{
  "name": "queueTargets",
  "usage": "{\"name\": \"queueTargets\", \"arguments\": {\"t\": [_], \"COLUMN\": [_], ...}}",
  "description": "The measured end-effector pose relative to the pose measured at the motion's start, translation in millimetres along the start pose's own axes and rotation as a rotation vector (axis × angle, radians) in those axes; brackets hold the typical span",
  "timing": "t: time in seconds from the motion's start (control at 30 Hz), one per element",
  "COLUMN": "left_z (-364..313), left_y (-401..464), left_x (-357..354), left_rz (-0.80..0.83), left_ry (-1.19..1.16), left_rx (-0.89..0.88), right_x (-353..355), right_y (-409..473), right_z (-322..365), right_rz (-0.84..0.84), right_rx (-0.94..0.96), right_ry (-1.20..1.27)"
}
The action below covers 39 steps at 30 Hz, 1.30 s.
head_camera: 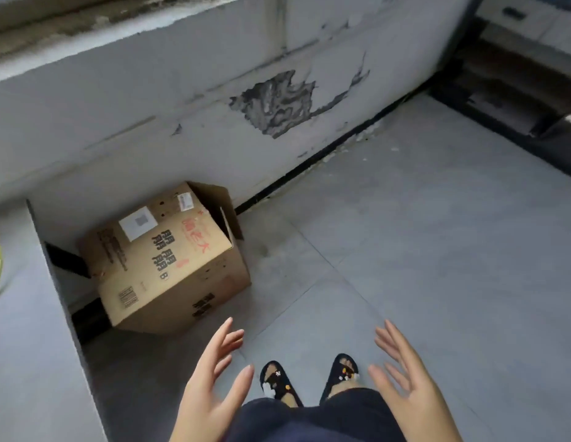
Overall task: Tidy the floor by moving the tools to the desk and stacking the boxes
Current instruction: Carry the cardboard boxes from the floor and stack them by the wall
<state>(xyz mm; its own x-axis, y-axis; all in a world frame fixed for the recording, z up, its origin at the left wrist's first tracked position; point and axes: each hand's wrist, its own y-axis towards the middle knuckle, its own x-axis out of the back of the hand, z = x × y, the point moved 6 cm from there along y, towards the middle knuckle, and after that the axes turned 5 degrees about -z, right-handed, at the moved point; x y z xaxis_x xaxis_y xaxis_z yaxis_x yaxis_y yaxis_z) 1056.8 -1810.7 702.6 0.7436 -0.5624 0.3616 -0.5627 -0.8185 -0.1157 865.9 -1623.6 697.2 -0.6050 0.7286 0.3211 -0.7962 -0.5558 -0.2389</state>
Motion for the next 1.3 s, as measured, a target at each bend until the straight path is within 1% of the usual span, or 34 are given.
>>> {"name": "queueTargets", "arguments": {"t": [0.17, 0.33, 0.47, 0.57, 0.7, 0.83, 0.93, 1.03, 1.13, 1.3], "left_z": [-34.6, -73.9, -110.7, -136.4, -158.5, -176.9, -188.9, -194.4, -202.7, -248.5], "left_y": [4.9, -25.3, -79.7, -136.0, -200.8, -253.7, -289.6, -321.0, -350.6, -396.6], "left_x": [-65.0, -176.8, -285.3, -364.0, -447.9, -520.3, -570.9, -627.1, -690.9, -815.9], "left_rz": [0.200, 0.453, 0.641, 0.817, 1.036, 1.240, 1.351, 1.457, 1.560, 1.637], "left_ry": [0.004, -0.015, -0.061, -0.080, -0.060, -0.002, 0.035, 0.064, 0.101, 0.092], "left_rx": [-0.157, -0.280, -0.382, -0.447, -0.536, -0.601, -0.620, -0.645, -0.644, -0.689], "right_x": [76.2, 170.1, 251.0, 308.5, 351.4, 378.9, 396.6, 423.6, 468.7, 570.6], "right_y": [-44.8, -118.1, -187.2, -238.7, -299.8, -349.1, -373.6, -386.8, -391.0, -390.6], "right_z": [-32.6, -84.6, -122.5, -153.9, -192.8, -228.3, -253.8, -279.0, -305.5, -335.8], "right_rz": [-0.273, -0.559, -0.768, -0.992, -1.204, -1.378, -1.507, -1.613, -1.700, -1.847], "right_rx": [-0.021, -0.091, -0.141, -0.177, -0.232, -0.384, -0.459, -0.514, -0.536, -0.523], "right_ry": [0.094, 0.096, 0.146, 0.183, 0.233, 0.349, 0.456, 0.474, 0.519, 0.487]}}
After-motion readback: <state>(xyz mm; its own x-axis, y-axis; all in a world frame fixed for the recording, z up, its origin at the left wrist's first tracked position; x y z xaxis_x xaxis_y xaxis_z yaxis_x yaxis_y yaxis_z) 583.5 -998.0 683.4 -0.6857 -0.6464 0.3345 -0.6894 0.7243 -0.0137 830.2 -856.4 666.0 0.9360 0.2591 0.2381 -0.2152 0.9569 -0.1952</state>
